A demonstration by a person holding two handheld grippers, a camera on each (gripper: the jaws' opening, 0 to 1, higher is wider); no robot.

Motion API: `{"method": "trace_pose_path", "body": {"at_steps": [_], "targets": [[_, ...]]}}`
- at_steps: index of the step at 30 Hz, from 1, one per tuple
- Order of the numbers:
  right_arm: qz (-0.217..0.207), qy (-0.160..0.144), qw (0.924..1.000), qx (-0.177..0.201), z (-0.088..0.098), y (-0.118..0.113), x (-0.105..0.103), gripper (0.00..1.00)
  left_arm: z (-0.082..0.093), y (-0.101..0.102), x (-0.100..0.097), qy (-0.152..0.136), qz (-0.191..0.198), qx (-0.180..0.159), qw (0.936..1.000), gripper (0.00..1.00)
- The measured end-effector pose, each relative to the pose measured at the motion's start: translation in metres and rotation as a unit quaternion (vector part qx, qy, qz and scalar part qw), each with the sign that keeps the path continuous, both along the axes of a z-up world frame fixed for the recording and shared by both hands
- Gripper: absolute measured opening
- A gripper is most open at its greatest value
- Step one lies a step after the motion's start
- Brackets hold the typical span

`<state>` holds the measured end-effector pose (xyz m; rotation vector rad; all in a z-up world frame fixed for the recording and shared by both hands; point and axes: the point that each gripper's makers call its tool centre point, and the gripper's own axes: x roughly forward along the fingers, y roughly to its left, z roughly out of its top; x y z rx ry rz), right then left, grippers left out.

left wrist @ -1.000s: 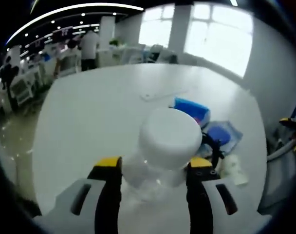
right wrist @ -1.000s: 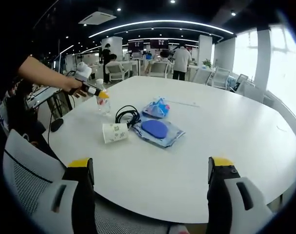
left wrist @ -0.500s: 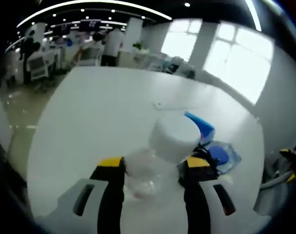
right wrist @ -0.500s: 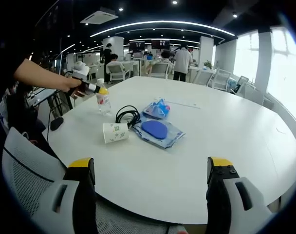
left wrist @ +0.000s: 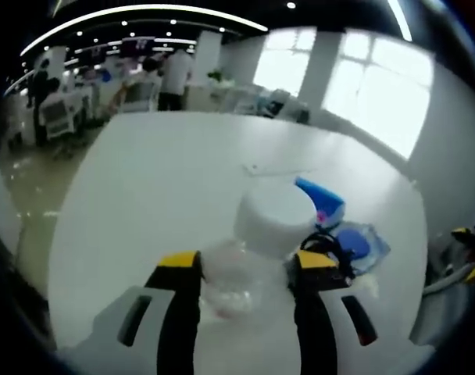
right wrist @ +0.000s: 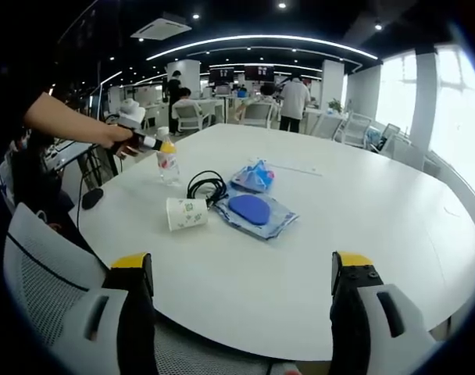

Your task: Arrange the tabletop items into an orderly group along one side of the table until the central work area is clear of visible clutter.

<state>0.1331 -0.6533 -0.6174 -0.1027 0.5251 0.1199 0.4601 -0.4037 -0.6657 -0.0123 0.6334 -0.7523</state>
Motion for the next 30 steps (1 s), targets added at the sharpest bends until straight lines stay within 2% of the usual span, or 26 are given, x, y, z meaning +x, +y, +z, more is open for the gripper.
{"method": "trace_pose_path", "body": {"at_steps": [7, 12, 17, 30], "targets": [[0.002, 0.002, 1.0, -0.004, -0.001, 0.0, 0.0, 0.95, 0.002, -0.001, -0.005, -0.013, -0.013, 0.015, 0.9997, 0.44], [0.006, 0.002, 1.0, -0.003, -0.001, 0.002, 0.0, 0.95, 0.011, 0.003, -0.014, -0.027, -0.028, 0.021, 0.999, 0.48], [0.014, 0.003, 0.9999, 0.001, -0.002, 0.005, 0.001, 0.95, 0.016, 0.01, -0.022, -0.033, -0.028, 0.023, 0.9988, 0.51], [0.027, -0.005, 0.9996, 0.01, 0.001, 0.011, 0.001, 0.95, 0.042, 0.027, -0.065, -0.062, -0.009, 0.018, 0.9979, 0.56]]}}
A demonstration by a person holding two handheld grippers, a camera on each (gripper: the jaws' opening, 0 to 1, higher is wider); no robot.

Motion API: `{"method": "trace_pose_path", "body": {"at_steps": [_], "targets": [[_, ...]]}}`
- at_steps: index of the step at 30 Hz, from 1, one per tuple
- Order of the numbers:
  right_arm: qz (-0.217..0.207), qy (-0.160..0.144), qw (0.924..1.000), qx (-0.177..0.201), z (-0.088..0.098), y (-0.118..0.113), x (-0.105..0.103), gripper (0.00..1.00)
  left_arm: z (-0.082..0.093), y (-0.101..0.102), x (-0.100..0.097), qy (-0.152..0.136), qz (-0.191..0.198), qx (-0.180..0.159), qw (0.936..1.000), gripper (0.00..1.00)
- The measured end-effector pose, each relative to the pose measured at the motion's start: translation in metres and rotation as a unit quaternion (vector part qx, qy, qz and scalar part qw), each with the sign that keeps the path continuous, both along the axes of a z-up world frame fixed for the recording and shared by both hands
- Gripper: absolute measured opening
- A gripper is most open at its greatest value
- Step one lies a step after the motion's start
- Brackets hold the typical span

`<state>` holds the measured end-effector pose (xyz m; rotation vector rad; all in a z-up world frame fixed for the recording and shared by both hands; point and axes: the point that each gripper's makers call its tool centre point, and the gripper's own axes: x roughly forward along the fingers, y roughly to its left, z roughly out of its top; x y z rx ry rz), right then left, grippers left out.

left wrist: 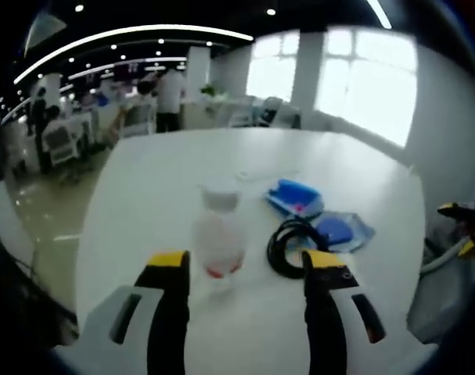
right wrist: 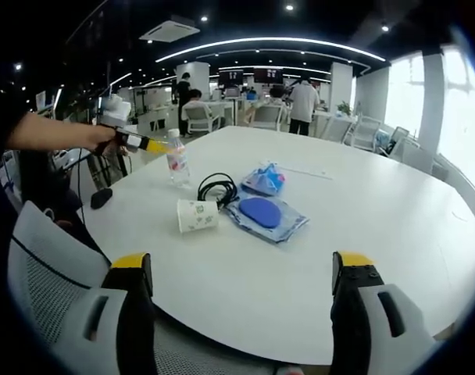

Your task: Arrange the tabletop items into an orderly group along one side of the table until the central work area is clear of visible clutter.

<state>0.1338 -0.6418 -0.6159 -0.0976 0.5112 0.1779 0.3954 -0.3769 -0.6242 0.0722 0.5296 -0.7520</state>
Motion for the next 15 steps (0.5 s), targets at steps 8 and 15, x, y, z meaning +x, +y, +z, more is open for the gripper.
{"method": "trace_pose_path", "body": {"at_steps": [8, 15], "targets": [[0.014, 0.001, 0.9999, 0.006, 0.0, 0.006, 0.0, 0.96, 0.02, 0.006, -0.044, -0.013, 0.005, -0.015, 0.9998, 0.61], [0.025, 0.0, 0.9996, 0.009, 0.003, 0.008, 0.001, 0.98, 0.041, 0.0, -0.079, -0.028, 0.001, -0.04, 0.9988, 0.63]]}}
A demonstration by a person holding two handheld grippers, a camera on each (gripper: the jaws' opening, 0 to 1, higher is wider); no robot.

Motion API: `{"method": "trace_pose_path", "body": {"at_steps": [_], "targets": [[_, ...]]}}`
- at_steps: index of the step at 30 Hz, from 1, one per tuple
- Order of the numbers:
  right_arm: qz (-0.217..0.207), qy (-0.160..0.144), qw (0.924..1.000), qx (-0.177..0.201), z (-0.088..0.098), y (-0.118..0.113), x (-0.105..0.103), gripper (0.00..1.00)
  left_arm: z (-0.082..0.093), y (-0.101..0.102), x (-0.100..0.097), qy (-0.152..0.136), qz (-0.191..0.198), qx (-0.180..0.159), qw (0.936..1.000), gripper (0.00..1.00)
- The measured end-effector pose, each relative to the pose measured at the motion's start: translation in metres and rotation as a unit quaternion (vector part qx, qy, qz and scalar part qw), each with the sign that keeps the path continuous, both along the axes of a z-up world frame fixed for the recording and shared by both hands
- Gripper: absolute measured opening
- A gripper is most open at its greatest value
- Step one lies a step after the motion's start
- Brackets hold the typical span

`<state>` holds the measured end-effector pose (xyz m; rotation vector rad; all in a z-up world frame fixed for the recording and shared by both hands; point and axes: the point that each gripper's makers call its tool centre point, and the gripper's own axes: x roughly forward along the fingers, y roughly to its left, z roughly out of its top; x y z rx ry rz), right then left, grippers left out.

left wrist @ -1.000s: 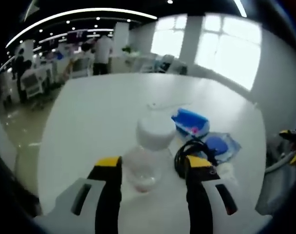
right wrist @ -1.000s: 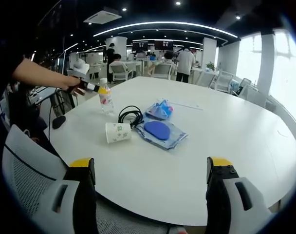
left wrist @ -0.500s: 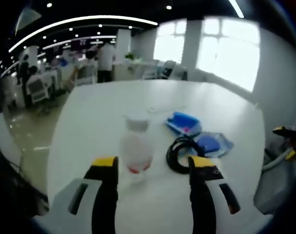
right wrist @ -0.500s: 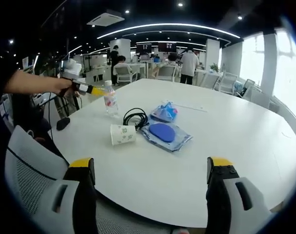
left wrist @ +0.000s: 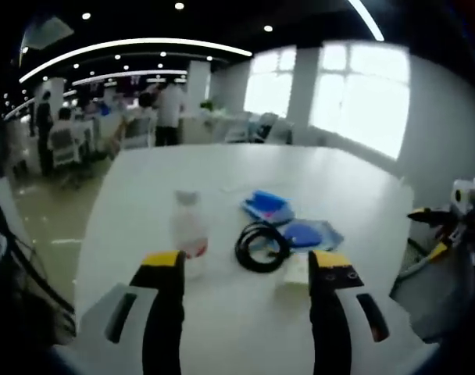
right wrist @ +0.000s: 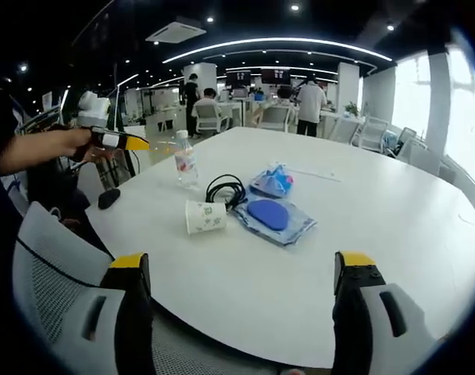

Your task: Arrange the tabletop items into an orderly group along one side of the table until the central work area is clear of visible clutter.

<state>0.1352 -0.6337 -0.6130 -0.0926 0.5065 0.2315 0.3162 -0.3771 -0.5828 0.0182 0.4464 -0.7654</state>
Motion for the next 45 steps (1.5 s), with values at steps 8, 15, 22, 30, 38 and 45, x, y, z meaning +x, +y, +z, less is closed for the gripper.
{"method": "trace_pose_path", "body": {"at_steps": [8, 15, 22, 30, 38, 45], "targets": [[0.006, -0.004, 0.9999, -0.008, 0.008, -0.015, 0.003, 1.0, 0.014, -0.013, -0.042, -0.007, -0.008, -0.018, 0.9998, 0.67], [0.007, -0.011, 0.9999, -0.009, 0.014, -0.029, 0.002, 1.0, 0.017, -0.029, -0.078, -0.023, -0.032, 0.01, 0.9992, 0.76], [0.015, -0.016, 0.9996, -0.018, 0.018, -0.033, -0.002, 1.0, 0.007, -0.05, -0.106, -0.003, -0.046, -0.012, 0.9989, 0.81], [0.025, 0.012, 0.9992, -0.028, -0.002, -0.031, -0.015, 1.0, -0.008, -0.065, -0.125, -0.004, -0.062, 0.018, 0.9979, 0.94], [0.032, 0.008, 0.9967, -0.074, -0.007, -0.036, -0.024, 1.0, -0.005, -0.072, -0.142, -0.034, -0.07, 0.018, 0.9968, 1.0], [0.021, 0.012, 0.9975, -0.066, -0.02, -0.041, -0.033, 1.0, -0.01, -0.072, -0.145, -0.039, -0.075, 0.028, 0.9961, 1.0]]}}
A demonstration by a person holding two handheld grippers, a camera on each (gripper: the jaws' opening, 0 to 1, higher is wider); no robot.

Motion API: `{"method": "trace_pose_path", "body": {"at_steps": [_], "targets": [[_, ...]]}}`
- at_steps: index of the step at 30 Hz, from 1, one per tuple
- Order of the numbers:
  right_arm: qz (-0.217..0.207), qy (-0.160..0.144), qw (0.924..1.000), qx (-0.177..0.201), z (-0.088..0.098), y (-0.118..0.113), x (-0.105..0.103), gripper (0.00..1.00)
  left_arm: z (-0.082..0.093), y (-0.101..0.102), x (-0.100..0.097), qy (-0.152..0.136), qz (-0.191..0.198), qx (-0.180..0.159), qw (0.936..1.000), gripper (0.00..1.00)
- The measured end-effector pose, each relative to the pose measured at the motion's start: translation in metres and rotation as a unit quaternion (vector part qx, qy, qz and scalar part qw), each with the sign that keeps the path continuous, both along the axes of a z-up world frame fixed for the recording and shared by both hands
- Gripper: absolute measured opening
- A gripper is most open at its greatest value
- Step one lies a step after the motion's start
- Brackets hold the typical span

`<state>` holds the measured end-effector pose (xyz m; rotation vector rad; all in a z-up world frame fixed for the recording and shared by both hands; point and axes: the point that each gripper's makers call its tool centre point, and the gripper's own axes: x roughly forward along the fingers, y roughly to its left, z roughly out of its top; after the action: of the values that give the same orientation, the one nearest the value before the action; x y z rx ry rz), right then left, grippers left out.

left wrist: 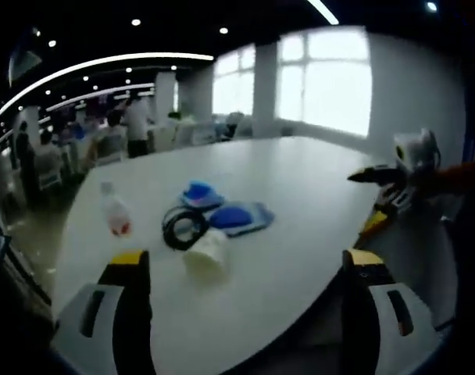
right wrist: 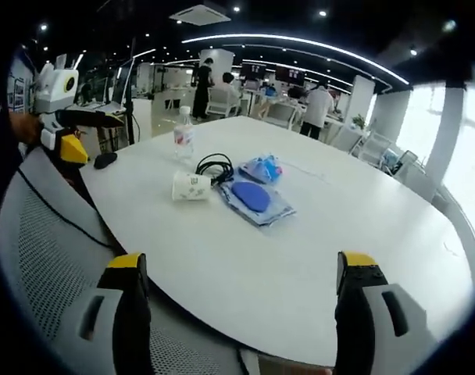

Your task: Arrange the tabletop items into an orderly group along one side of the table until the central work area is clear of visible clutter.

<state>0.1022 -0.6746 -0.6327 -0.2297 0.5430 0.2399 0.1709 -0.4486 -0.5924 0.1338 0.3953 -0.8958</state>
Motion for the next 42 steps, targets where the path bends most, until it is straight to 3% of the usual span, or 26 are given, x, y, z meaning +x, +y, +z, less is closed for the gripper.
{"method": "trace_pose_path", "body": {"at_steps": [3, 4, 5, 9, 13, 15, 22, 25, 27, 31, 33, 42], "targets": [[0.0, 0.004, 1.0, 0.001, -0.007, 0.004, -0.002, 1.0, -0.001, 0.0, 0.0, -0.006, 0.002, -0.002, 1.0, 1.0], [0.011, 0.004, 0.9996, -0.025, -0.007, 0.003, -0.002, 1.0, 0.0, -0.001, -0.001, -0.008, 0.002, -0.003, 1.0, 1.0], [0.011, -0.004, 0.9996, -0.024, -0.004, 0.003, 0.0, 1.0, 0.002, -0.001, 0.0, -0.017, 0.005, -0.009, 0.9998, 1.0], [-0.003, -0.018, 0.9998, 0.002, 0.002, 0.001, 0.002, 1.0, 0.007, -0.002, 0.0, -0.034, 0.003, -0.01, 0.9994, 1.0], [-0.01, -0.011, 0.9998, 0.012, 0.002, 0.0, 0.003, 1.0, 0.011, 0.002, 0.002, -0.031, 0.008, -0.016, 0.9993, 1.0], [-0.014, -0.014, 0.9996, 0.018, 0.006, -0.001, 0.005, 1.0, 0.014, 0.008, 0.002, -0.042, 0.007, -0.002, 0.9991, 1.0], [-0.006, -0.013, 0.9998, 0.012, 0.002, 0.003, 0.006, 1.0, -0.003, 0.014, -0.004, -0.013, 0.016, -0.008, 0.9998, 1.0], [0.015, -0.01, 0.9998, -0.006, -0.003, 0.009, 0.004, 1.0, -0.008, 0.008, -0.009, -0.021, 0.01, -0.004, 0.9997, 1.0], [0.023, -0.007, 0.9995, -0.019, -0.005, 0.01, 0.003, 1.0, -0.011, 0.005, -0.01, -0.056, -0.016, 0.038, 0.9976, 1.0], [0.026, -0.012, 0.9994, -0.021, -0.004, 0.01, 0.004, 1.0, -0.011, 0.003, -0.012, -0.055, -0.02, 0.023, 0.998, 1.0], [0.024, -0.012, 0.9993, -0.024, -0.005, 0.009, 0.004, 1.0, -0.007, 0.004, -0.01, -0.076, -0.016, 0.016, 0.9968, 1.0], [0.017, -0.024, 0.9991, -0.03, -0.002, 0.005, 0.005, 0.97, -0.011, 0.004, -0.009, -0.077, -0.018, 0.03, 0.9964, 1.0]]}}
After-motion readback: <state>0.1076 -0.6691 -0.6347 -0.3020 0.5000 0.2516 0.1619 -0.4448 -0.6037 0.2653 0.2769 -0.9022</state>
